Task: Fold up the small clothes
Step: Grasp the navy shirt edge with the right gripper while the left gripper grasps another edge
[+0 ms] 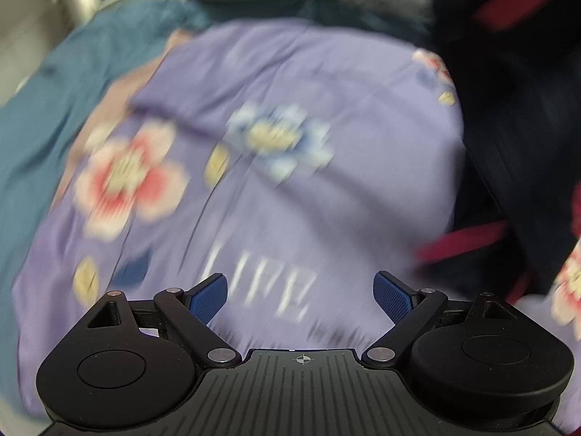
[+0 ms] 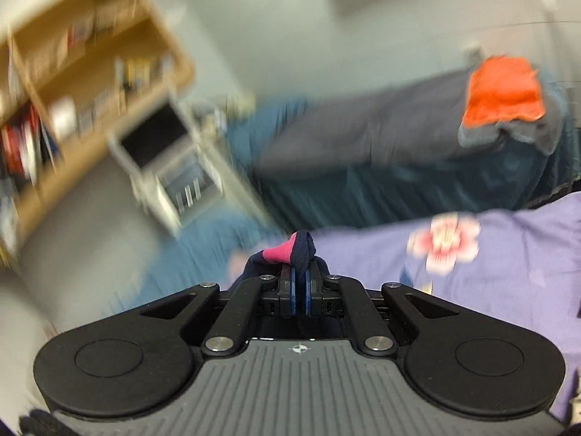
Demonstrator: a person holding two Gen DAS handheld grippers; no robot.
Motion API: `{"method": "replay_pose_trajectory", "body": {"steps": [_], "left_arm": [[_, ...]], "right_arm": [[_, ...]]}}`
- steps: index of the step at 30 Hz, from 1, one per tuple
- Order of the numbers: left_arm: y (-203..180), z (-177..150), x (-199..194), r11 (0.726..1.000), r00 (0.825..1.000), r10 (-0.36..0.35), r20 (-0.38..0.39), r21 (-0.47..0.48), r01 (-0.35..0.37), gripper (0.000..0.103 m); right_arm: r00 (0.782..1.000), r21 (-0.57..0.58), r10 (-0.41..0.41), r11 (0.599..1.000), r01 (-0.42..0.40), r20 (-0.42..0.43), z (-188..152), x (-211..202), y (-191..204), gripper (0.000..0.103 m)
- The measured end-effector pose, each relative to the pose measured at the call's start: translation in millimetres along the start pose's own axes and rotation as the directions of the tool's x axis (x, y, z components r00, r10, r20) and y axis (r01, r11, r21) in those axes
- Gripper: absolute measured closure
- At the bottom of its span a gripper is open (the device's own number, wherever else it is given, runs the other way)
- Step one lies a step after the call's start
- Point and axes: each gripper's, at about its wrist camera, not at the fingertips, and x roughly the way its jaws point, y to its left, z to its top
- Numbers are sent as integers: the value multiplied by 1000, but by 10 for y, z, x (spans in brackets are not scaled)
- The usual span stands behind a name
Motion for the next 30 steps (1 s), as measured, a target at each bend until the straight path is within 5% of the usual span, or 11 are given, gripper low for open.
{"method": "replay_pose_trajectory", "body": {"steps": [3,5,6,8,10,12,13,17,20,24,30], "left_arm": [[-212,197,-18,998,997,-39,66,49,36,0],[-352,285,17,996,996,-57,66,75,52,0],[-423,318,52,994,997,-62,53,89,57,0],[-543,322,115,991,997,-66,44,123,60,0],[-638,285,173,984,998,-65,25,166,60,0],[-683,227,208,976,998,-59,14,209,54,0],[-683,199,226,972,998,-57,16,230,52,0],[-712,234,291,950,995,-92,29,302,79,0],[-808,260,403,915,989,-143,43,387,115,0],[-983,221,603,833,975,-222,0,521,189,0],[-1038,238,794,811,956,-288,-50,517,272,0]], "right_arm": [[996,122,-59,991,49,74,163,-492,-306,96],[981,130,-184,976,175,57,114,-672,-534,92],[962,128,-274,954,271,3,51,-686,-671,88],[878,77,-462,878,473,-128,-159,-622,-951,84],[814,42,-552,823,567,-180,-480,-562,-1176,83],[782,14,-567,807,590,-257,-744,-472,-1322,82],[781,15,-560,810,586,-277,-835,-432,-1363,82],[824,-65,-494,866,496,-277,-964,-231,-1323,27],[859,-240,-439,892,383,-264,-924,84,-1264,26],[832,-459,-391,868,191,-392,-866,683,-1403,21],[790,-592,-289,798,-114,-541,-921,1313,-1680,31]]}}
